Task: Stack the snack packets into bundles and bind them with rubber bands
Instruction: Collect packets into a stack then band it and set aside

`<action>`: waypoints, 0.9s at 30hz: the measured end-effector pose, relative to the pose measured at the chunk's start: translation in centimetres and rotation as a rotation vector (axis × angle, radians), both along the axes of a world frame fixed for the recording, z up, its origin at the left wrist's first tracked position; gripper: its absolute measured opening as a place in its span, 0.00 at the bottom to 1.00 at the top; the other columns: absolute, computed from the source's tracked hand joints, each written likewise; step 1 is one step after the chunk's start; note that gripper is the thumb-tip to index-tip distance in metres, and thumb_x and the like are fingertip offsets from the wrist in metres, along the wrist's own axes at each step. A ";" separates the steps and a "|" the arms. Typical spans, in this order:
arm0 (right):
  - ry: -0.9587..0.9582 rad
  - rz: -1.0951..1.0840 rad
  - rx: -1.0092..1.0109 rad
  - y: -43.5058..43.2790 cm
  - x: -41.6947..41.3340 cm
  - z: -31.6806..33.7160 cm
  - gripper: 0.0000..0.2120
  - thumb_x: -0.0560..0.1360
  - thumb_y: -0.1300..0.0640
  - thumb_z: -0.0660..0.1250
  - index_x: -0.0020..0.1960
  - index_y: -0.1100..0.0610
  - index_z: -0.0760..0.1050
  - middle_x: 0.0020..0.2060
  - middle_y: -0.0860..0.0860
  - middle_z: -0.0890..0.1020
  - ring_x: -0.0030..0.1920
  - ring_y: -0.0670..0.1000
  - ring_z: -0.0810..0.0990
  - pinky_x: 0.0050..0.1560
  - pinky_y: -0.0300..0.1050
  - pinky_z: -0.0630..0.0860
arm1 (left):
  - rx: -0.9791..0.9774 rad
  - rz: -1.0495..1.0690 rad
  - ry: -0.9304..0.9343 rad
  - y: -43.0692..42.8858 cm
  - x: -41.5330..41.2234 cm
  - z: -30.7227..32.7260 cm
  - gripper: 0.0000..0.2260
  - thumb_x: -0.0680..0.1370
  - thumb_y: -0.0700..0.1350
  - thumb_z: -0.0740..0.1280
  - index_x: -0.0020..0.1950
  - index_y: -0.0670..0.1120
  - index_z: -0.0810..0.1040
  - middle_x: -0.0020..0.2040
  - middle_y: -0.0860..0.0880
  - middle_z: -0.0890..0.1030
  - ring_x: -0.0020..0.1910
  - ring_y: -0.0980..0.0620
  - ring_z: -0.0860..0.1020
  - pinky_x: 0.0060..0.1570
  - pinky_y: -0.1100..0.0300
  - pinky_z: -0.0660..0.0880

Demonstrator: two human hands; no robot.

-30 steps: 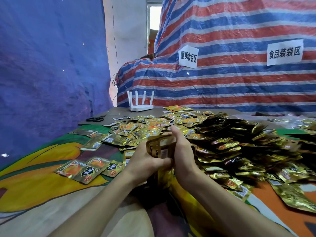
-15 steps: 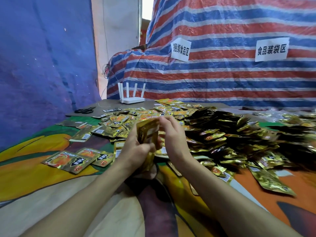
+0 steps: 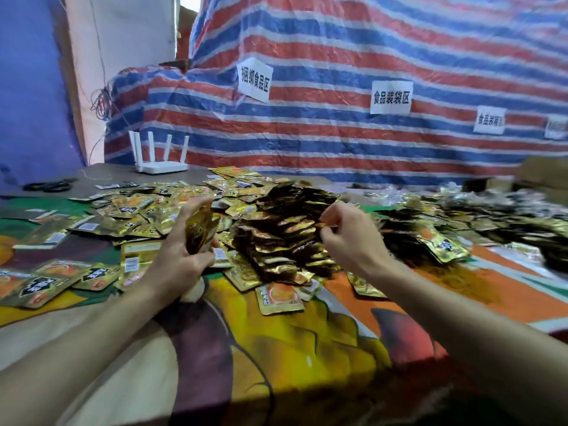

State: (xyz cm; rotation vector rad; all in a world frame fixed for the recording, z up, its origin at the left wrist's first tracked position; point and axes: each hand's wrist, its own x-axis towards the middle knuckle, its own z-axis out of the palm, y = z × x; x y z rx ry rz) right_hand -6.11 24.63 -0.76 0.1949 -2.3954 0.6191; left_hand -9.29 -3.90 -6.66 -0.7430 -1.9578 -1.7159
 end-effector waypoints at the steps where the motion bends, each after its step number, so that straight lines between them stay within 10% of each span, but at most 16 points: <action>1: -0.053 -0.105 0.069 2.2 0.0 0.4 0.07 0.74 0.58 0.65 0.51 0.54 0.78 0.48 0.52 0.80 0.47 0.55 0.78 0.47 0.49 0.76 | -0.001 -0.008 -0.003 0.0 0.0 -0.1 0.39 0.65 0.33 0.66 0.67 0.69 0.70 0.48 0.40 0.77 0.46 0.49 0.79 0.48 0.49 0.78; 9: -0.635 -0.539 0.427 14.4 1.1 -1.1 0.03 0.72 0.59 0.65 0.43 0.58 0.72 0.37 0.54 0.77 0.40 0.57 0.79 0.36 0.45 0.75 | -0.025 -0.012 -0.038 0.0 -0.2 -0.2 0.40 0.65 0.33 0.66 0.73 0.64 0.69 0.53 0.45 0.76 0.46 0.46 0.77 0.50 0.46 0.77; 27: -0.401 -0.606 0.369 11.3 0.5 3.6 0.06 0.74 0.58 0.68 0.40 0.59 0.76 0.33 0.54 0.80 0.33 0.54 0.79 0.31 0.42 0.70 | 0.068 -0.071 -0.075 0.4 1.5 1.3 0.35 0.65 0.31 0.64 0.69 0.55 0.72 0.44 0.40 0.75 0.41 0.49 0.76 0.45 0.58 0.77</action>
